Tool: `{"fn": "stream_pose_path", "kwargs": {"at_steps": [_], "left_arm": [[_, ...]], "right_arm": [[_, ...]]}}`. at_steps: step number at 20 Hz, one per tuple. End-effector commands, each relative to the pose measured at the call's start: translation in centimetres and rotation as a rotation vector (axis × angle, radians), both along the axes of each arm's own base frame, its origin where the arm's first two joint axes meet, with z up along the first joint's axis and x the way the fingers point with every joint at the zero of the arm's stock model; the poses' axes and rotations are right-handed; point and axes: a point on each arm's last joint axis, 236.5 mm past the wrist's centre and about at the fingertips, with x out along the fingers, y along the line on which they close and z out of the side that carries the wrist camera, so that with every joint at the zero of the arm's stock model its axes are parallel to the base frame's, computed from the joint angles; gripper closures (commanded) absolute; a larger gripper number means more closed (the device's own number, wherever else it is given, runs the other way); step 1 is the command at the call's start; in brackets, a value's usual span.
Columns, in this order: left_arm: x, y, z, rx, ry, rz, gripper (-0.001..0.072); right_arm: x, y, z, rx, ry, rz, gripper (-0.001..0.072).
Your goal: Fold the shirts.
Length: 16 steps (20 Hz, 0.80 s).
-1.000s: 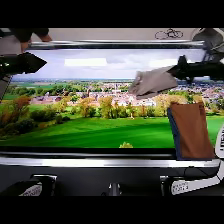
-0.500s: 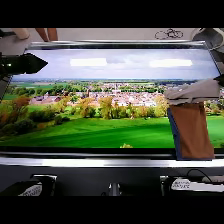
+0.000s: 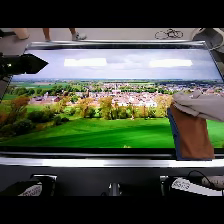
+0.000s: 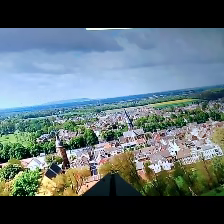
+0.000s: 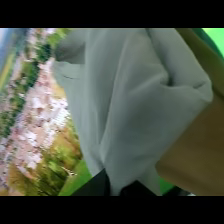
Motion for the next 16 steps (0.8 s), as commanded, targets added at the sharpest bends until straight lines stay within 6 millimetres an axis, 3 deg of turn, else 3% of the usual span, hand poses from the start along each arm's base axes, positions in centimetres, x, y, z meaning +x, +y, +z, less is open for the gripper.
{"fn": "stream_pose_path", "kwargs": {"at_steps": [1,3,5,8,11,12,13,14,16], "left_arm": [[0.0,0.0,-0.1,0.001,0.001,-0.001,0.0688],[0.0,0.0,0.0,0.0,0.002,-0.003,0.0688],[0.0,0.0,-0.1,-0.001,0.002,-0.003,0.0688],[0.0,0.0,-0.1,-0.001,0.002,-0.003,0.0688],[0.0,0.0,-0.1,-0.001,0.002,-0.003,0.0688],[0.0,0.0,0.0,-0.001,0.002,-0.002,0.0688],[0.0,0.0,-0.1,-0.001,0.002,-0.003,0.0688],[0.0,0.0,-0.1,-0.001,0.002,-0.003,0.0688],[0.0,0.0,-0.1,0.002,0.002,-0.001,0.0688]], "right_arm": [[-8.0,-0.1,-4.1,-0.029,0.314,-0.058,0.0689],[-12.8,0.9,-7.2,-0.031,0.48,-0.074,0.0688],[-16.0,3.0,-10.2,0.018,0.58,-0.038,0.0688],[-17.2,4.2,-14.0,0.035,0.599,-0.033,0.0689],[-17.6,4.4,-15.5,0.036,0.609,-0.032,0.0677],[-17.4,3.8,-15.6,0.012,0.597,-0.035,0.0479],[-17.2,3.2,-15.5,-0.015,0.586,-0.029,0.0143],[-16.9,2.1,-15.1,-0.065,0.564,0.03,0.0009],[-15.0,-1.7,-12.4,-0.221,0.491,0.06,0.0004]]}}
